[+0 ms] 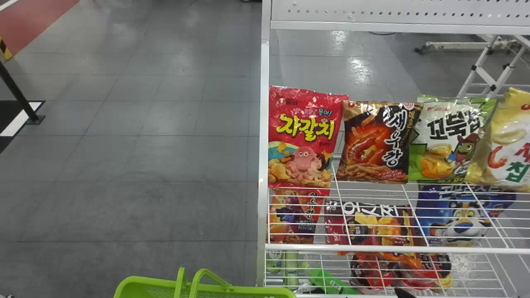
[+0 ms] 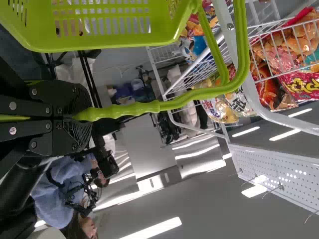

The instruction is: Hold basket handle with left hand then pick Jagalchi snack with right hand and place into basket

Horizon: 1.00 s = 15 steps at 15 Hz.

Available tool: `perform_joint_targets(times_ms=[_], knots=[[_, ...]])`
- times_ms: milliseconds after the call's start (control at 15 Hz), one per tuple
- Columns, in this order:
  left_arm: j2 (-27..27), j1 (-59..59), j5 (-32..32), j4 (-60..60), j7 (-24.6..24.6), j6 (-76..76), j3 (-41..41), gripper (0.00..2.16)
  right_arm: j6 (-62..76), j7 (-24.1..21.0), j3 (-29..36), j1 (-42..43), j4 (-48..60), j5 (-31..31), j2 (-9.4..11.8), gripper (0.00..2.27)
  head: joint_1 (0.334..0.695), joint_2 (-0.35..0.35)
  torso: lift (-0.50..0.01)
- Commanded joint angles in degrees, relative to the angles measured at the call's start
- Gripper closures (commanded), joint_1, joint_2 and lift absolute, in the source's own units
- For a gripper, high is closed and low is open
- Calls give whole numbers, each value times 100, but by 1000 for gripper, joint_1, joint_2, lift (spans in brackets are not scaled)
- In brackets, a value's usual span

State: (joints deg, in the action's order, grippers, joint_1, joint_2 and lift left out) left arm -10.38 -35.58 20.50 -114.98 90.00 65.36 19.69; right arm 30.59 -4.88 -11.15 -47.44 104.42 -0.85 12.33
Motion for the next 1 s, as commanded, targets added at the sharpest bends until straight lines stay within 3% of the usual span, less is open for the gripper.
perform_joint_targets(times_ms=[0, 533, 933], knots=[[1, -11, -2, -16, 57, -18, 26, 2142, -313, 4, -63, 192, 96, 15, 24, 137, 695, -13, -9], [27, -20, -11, -16, 57, -71, 26, 2142, -1860, 57, -361, 1264, 509, 15, 24, 137, 695, 38, -9], [36, -20, -37, -33, 57, -71, 17, 2142, -2950, 57, -590, 2301, 509, -108, -135, 137, 695, 97, -9]])
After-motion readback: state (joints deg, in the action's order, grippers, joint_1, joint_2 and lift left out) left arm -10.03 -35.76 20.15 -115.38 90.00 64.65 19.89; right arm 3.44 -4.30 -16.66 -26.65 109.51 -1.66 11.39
